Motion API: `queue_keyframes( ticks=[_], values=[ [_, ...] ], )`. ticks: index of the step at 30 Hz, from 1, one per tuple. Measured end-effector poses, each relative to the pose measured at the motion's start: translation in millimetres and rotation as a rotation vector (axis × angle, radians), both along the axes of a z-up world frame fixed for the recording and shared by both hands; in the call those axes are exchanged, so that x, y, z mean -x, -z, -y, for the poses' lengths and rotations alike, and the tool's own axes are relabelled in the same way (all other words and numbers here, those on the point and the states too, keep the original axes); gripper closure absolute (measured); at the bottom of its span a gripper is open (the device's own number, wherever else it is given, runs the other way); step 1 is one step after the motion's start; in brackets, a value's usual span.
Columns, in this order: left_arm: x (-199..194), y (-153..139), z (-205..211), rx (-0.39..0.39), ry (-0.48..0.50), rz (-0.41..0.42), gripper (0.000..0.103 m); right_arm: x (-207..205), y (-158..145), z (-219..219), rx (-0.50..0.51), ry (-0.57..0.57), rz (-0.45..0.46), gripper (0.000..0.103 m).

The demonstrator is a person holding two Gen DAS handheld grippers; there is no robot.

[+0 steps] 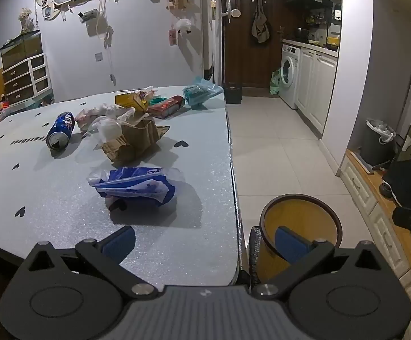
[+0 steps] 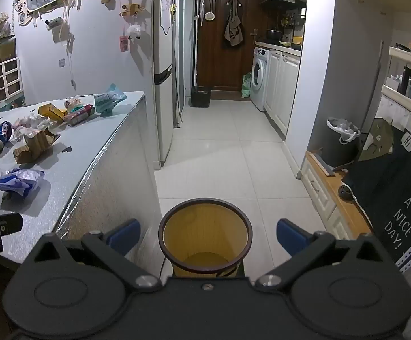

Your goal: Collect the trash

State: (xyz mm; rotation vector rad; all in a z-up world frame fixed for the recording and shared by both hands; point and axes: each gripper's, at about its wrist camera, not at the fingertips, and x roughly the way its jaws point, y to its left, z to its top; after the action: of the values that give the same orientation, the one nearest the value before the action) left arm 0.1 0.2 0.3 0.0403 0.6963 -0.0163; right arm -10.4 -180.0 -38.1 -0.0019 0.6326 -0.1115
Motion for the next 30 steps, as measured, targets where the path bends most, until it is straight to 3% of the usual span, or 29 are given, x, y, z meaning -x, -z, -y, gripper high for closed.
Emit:
queue_keyframes(
  ticks=[30],
  values=[
    [2.2, 2.3, 1.1, -0.007, 0.011, 0.004, 0.0, 0.6, -0.8, -5.5, 0.003, -0.002, 0.007, 0.0]
  ],
)
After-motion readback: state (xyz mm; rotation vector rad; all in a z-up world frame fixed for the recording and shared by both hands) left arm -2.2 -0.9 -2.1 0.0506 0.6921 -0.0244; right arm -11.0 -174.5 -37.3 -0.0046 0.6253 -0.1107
